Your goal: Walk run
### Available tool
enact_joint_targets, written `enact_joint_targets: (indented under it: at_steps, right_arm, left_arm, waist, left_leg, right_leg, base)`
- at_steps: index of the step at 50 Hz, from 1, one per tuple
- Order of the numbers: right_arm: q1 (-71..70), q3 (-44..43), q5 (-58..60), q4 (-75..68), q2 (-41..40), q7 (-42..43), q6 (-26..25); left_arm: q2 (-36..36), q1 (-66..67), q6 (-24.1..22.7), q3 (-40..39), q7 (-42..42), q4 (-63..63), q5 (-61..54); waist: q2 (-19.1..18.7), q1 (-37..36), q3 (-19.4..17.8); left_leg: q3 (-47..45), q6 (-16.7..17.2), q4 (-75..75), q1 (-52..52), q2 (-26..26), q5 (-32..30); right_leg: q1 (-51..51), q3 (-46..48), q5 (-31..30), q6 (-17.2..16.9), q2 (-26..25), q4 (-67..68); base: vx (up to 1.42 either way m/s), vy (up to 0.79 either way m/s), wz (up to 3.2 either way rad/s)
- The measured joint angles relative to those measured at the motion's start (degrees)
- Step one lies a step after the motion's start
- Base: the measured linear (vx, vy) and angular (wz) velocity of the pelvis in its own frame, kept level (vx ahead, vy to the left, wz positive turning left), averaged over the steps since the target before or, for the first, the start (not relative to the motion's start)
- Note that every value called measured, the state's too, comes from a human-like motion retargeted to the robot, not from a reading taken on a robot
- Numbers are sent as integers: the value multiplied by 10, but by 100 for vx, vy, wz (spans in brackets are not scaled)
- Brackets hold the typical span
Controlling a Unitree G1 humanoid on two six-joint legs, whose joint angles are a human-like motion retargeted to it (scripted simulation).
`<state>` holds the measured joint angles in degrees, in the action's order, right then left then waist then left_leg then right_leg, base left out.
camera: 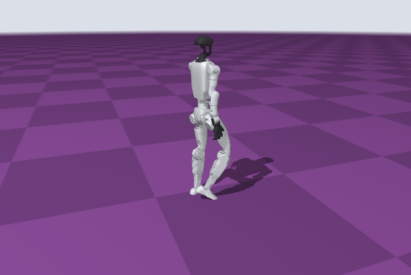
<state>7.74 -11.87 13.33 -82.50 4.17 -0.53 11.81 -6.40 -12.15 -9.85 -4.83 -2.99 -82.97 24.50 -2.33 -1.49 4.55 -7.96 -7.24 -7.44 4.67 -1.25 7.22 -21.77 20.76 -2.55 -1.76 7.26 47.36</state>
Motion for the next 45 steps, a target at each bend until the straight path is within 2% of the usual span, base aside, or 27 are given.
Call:
enact_joint_targets:
  at_steps: [3, 8, 10, 13, 15, 17, 20, 22, 25, 26, 30, 35, 37, 40, 42, 45]
  right_arm:
    - [12, -7, -8, -15, 2, -6, -6]
    - [22, -20, -20, -30, -2, -8, -15]
    - [24, -24, -28, -33, -3, -9, -17]
    - [15, -25, -33, -34, -1, -12, -21]
    - [11, -23, -32, -34, 0, -12, -20]
    - [7, -24, -31, -40, 3, -12, -22]
    - [-7, -27, -36, -43, 4, -10, -23]
    - [-24, -14, -46, -40, 7, -12, -20]
    - [-62, 7, -53, -35, 9, -20, -19]
    - [-75, 9, -53, -31, 11, -21, -20]
    - [-127, 33, -56, -6, 18, -25, -15]
    - [-178, 59, -61, 29, 28, -32, -7]
    - [-192, 59, -60, 39, 28, -35, -5]
    - [-205, 62, -65, 47, 26, -39, -3]
    - [-206, 63, -68, 46, 21, -40, -2]
    - [-195, 58, -67, 38, 17, -43, -2]
  left_arm:
    - [-13, -37, -9, -2, -11, 22, -8]
    - [-26, -69, -24, -4, -30, 60, -12]
    - [-24, -69, -27, -1, -31, 68, -14]
    - [-18, -55, -30, 2, -34, 74, -10]
    - [-16, -34, -27, 10, -40, 73, -4]
    - [-9, 0, -26, 19, -36, 66, 15]
    - [11, 51, -23, 32, -1, 45, 52]
    - [17, 77, -17, 29, 26, 20, 71]
    - [10, 115, -7, 22, 56, -17, 82]
    - [11, 128, -5, 16, 61, -23, 89]
    - [8, 175, 8, -13, 67, -46, 106]
    - [-5, 213, 19, -42, 56, -74, 92]
    - [-8, 218, 26, -47, 54, -83, 90]
    - [-8, 222, 31, -53, 54, -87, 91]
    - [-7, 217, 33, -53, 50, -86, 90]
    - [-3, 201, 35, -45, 40, -77, 89]
  waist:
    - [24, 25, -5]
    - [50, 64, -16]
    - [51, 68, -15]
    - [56, 65, -7]
    - [63, 77, -4]
    - [78, 60, 2]
    - [108, 32, 4]
    - [131, 13, -6]
    - [148, -2, -13]
    - [150, 0, -15]
    - [150, -12, -25]
    - [114, -39, -39]
    - [96, -56, -48]
    - [83, -72, -57]
    - [81, -71, -56]
    - [81, -71, -47]
  left_leg:
    - [6, -6, 13, -34, -33, 18]
    - [19, -11, 25, -103, -58, 51]
    - [33, -10, 24, -125, -56, 60]
    - [47, -18, 7, -140, -64, 59]
    - [60, -24, -22, -151, -72, 34]
    - [39, -28, -68, -152, -82, -39]
    - [-13, -49, -199, -109, -90, -168]
    - [-51, -69, -315, -63, -99, -168]
    - [-110, -78, -459, 11, -40, -78]
    - [-112, -78, -464, 37, -41, -76]
    - [-95, -38, -408, 127, -58, -70]
    - [-45, 41, -177, 173, -55, -93]
    - [1, 81, -81, 177, -52, -100]
    - [30, 119, 9, 187, -46, -108]
    - [41, 115, 20, 193, -53, -100]
    - [53, 71, -12, 196, -69, -106]
  right_leg:
    - [-37, 14, 11, 12, 14, -152]
    - [-68, -48, 17, 5, -11, -377]
    - [-74, -37, 11, 7, -13, -395]
    - [-77, -7, 18, 50, -2, -345]
    - [-64, 15, -17, 59, 17, -330]
    - [-57, -37, 6, 63, 21, -299]
    - [-14, -40, 42, 51, 54, -303]
    - [24, -23, 56, 42, 78, -317]
    - [73, -9, 77, 46, 68, -340]
    - [87, 4, 78, 43, 75, -351]
    - [132, 26, 89, 48, 57, -387]
    - [193, 38, 113, 61, -16, -423]
    - [223, 32, 125, 59, -46, -434]
    - [267, 19, 140, 53, -68, -447]
    - [288, 17, 147, 42, -71, -446]
    - [307, 16, 148, 16, -66, -432]
  base:
    - [67, -8, 46]
    - [65, -15, 59]
    - [57, -14, 39]
    - [88, -27, 16]
    - [86, -25, 51]
    - [96, -24, 27]
    - [68, -11, 7]
    - [35, -8, -12]
    - [76, -31, 11]
    - [74, -19, 35]
    - [55, -12, 20]
    - [57, -14, -24]
    - [56, -8, -59]
    - [68, -4, -53]
    - [75, 0, -19]
    - [64, 3, -9]
